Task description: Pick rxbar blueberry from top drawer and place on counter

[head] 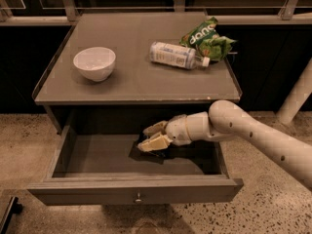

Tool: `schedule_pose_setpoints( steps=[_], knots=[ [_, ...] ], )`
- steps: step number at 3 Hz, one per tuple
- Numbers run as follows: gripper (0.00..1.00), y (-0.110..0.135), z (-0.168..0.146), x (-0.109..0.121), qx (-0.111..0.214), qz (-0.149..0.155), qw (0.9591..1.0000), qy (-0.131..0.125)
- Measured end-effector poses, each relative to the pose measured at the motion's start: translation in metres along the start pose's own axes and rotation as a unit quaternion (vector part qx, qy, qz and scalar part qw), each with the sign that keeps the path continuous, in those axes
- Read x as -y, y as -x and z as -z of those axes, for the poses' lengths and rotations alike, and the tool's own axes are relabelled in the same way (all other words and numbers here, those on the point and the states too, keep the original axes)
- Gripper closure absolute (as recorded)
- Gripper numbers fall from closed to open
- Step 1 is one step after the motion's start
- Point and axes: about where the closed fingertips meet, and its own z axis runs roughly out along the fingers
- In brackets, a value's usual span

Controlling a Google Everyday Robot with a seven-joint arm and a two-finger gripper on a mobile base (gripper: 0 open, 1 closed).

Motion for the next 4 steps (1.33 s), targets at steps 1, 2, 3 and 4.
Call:
schedule_pose_setpoints(
  steps=[1,2,3,4],
  knots=[
    [1.00,0.008,0.005,-0.012,-0.013,0.007,0.9998,-0.012],
    [1.00,0.027,0.024,-0.038,-0.027,0.018,0.9978,-0.058],
    [1.00,0.051,0.054,-0.068,-0.055,0.041,0.9897,-0.125],
    [1.00,0.051,0.053,-0.068,-0.055,0.041,0.9898,-0.125]
  ],
)
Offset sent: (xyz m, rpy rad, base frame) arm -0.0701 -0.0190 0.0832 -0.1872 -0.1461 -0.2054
